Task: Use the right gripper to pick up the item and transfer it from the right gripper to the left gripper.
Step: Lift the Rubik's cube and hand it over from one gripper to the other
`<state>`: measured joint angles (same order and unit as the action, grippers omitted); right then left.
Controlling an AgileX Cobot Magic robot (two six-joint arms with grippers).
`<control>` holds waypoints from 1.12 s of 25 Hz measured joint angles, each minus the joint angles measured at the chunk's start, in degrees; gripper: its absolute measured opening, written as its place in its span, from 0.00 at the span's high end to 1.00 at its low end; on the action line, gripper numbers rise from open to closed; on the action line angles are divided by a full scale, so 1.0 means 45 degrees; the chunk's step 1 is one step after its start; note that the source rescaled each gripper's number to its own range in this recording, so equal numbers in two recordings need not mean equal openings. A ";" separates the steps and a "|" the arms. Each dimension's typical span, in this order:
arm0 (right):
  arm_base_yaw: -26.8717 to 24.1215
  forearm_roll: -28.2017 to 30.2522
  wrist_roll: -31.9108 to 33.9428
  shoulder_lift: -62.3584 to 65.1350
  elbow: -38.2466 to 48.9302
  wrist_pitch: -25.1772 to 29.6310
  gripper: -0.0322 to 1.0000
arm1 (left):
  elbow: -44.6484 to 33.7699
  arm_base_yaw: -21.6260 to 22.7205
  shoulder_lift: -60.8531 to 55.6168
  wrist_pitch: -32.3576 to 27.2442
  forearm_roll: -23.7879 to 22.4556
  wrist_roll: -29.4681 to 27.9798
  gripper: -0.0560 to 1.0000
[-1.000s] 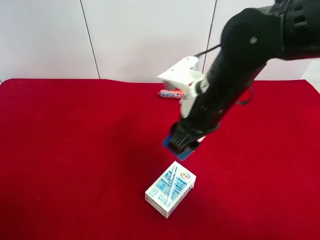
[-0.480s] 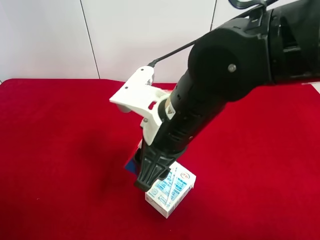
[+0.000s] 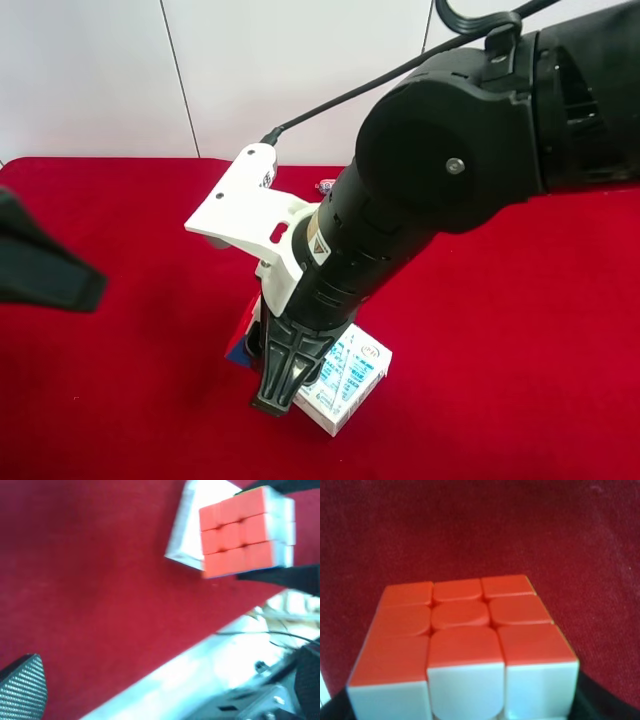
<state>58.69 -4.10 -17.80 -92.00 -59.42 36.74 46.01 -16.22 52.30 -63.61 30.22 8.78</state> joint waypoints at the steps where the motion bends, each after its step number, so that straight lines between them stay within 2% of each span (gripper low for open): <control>1: 0.0000 0.0000 -0.0045 0.0000 0.0000 0.0000 0.97 | 0.0110 -0.0093 0.0396 0.0012 0.0270 0.0117 0.00; 12: 0.0096 -0.0133 -0.0330 0.0000 0.0000 -0.0976 0.97 | 0.0383 -0.0250 0.3620 0.0154 0.2035 0.1286 0.00; 28: 0.0139 -0.0623 -0.1238 0.0139 0.0000 -0.1913 0.97 | 0.0383 -0.0238 0.5876 0.0735 0.3917 0.2988 0.00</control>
<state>59.32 -6.90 -23.38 -91.37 -59.42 28.14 47.74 -17.29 78.74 -60.30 47.85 22.23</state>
